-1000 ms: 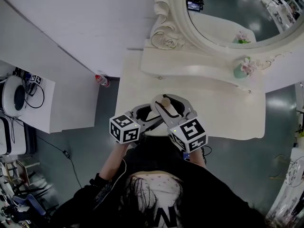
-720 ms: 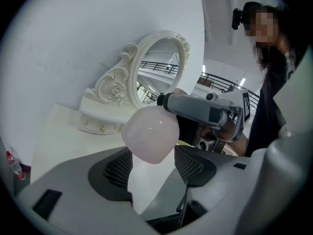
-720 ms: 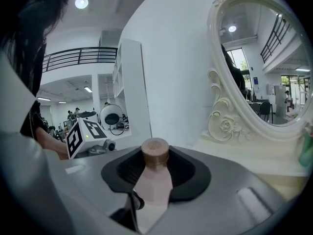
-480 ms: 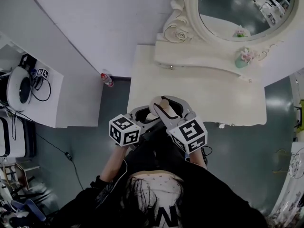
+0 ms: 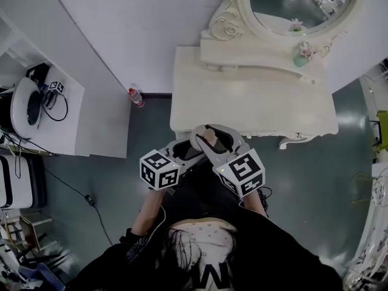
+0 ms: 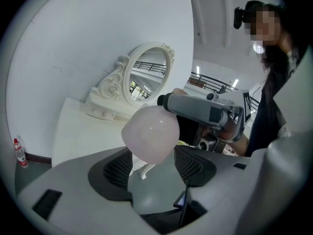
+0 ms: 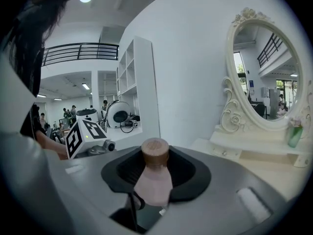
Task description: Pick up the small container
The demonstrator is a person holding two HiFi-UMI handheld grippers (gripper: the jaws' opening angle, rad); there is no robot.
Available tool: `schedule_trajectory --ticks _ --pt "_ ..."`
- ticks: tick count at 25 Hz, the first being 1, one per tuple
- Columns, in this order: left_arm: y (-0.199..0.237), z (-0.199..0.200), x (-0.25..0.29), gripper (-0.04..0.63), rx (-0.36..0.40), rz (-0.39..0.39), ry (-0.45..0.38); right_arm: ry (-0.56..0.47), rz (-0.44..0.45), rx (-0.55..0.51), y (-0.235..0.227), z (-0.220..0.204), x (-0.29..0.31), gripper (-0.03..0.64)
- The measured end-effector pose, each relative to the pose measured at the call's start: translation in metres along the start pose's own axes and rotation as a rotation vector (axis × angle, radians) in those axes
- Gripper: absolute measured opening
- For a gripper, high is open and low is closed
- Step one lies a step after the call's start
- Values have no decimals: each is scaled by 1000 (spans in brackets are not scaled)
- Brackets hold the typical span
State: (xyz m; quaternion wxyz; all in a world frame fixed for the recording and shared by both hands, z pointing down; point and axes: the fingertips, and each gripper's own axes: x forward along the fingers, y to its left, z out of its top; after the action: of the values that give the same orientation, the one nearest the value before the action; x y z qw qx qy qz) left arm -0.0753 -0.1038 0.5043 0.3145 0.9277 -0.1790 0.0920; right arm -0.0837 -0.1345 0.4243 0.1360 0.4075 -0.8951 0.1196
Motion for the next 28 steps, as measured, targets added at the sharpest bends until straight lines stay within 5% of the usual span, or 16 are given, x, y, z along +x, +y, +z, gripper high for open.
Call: schedule_trajectory --ticks 10,28 --pt "-34 -34 1 270 -36 -36 11 50 -27 -4 20 -24 -33 144" --pt "-123 -64 57 270 -27 73 -16 25 83 -73 6 -48 -140 144"
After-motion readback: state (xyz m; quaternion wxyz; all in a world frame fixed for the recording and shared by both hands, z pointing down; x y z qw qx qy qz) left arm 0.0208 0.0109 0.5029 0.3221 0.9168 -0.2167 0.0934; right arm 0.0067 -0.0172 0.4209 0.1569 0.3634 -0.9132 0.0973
